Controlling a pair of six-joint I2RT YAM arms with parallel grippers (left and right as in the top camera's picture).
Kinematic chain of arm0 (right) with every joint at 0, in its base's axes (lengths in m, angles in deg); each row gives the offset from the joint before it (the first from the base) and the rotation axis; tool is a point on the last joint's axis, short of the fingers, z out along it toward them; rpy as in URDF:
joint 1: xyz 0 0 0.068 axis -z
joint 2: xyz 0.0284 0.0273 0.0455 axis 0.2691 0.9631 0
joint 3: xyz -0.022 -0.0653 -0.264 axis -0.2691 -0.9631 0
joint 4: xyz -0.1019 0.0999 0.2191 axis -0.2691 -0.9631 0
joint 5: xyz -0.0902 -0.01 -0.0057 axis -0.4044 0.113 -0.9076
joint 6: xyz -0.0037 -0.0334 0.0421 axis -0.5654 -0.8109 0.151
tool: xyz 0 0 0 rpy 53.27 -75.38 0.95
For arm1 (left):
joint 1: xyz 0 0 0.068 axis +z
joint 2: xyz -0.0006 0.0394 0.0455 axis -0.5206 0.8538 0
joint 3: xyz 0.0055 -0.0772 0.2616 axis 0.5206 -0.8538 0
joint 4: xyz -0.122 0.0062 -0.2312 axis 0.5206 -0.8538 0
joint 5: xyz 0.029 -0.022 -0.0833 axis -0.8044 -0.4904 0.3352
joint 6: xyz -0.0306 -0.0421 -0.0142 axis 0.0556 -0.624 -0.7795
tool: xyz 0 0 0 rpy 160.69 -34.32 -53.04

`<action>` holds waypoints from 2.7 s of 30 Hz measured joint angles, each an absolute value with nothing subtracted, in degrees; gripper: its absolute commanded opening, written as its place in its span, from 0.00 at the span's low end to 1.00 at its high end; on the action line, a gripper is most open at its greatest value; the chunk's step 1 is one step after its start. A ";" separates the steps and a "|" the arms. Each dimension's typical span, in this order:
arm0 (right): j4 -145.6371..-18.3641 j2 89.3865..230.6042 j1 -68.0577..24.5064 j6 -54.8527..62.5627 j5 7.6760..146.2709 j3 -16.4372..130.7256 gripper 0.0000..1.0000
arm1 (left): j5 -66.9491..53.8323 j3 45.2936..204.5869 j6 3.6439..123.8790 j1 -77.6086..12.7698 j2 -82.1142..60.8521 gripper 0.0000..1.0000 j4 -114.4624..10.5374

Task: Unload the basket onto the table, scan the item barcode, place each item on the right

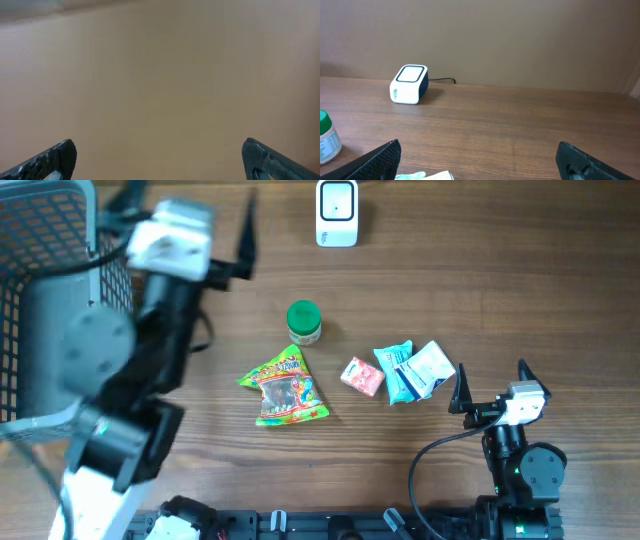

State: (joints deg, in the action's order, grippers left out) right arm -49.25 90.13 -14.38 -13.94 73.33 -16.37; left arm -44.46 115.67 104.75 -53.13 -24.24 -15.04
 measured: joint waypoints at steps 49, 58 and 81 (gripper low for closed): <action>-115.41 178.21 -24.80 -3.62 97.84 59.30 1.00 | -6.03 116.48 90.22 -24.43 -62.09 1.00 -32.74; -93.57 196.22 -38.73 -15.40 96.28 59.56 0.72 | -10.10 114.80 90.02 -24.43 -62.07 1.00 -31.62; -99.93 206.28 -38.77 -23.60 97.40 59.38 0.04 | -10.36 113.05 90.00 -24.43 -62.07 1.00 -29.18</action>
